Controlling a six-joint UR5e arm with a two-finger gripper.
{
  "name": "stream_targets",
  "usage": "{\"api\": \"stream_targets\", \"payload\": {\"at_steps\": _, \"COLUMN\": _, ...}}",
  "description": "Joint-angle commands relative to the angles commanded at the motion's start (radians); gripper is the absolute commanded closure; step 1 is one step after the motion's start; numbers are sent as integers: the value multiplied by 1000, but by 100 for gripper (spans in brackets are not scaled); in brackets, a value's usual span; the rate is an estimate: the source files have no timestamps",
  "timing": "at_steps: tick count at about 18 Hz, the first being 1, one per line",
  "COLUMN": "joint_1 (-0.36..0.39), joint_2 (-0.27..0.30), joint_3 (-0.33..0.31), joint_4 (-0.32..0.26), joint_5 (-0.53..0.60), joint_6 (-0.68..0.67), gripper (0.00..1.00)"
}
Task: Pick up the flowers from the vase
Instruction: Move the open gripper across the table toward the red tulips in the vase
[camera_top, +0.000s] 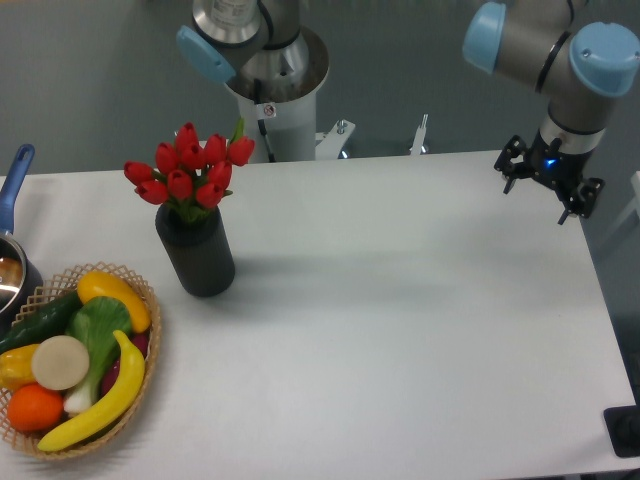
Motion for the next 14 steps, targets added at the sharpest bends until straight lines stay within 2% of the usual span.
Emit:
{"api": "stream_targets", "payload": {"at_steps": 5, "joint_1": 0, "joint_2": 3, "joint_3": -15, "joint_4": 3, "joint_5": -9, "joint_6": 0, "gripper": 0}}
{"api": "stream_targets", "payload": {"at_steps": 8, "joint_1": 2, "joint_2": 12, "joint_3": -64, "joint_4": 14, "joint_5": -55, "joint_6": -20, "gripper": 0}}
{"api": "stream_targets", "payload": {"at_steps": 11, "joint_1": 26, "joint_2": 37, "joint_3": -127, "joint_4": 70, "joint_5": -182, "joint_6": -78, "gripper": 0}}
{"api": "stream_targets", "payload": {"at_steps": 14, "joint_1": 77, "joint_2": 118, "joint_3": -263, "joint_4": 210, "joint_5": -314, "joint_6": -81, "gripper": 0}}
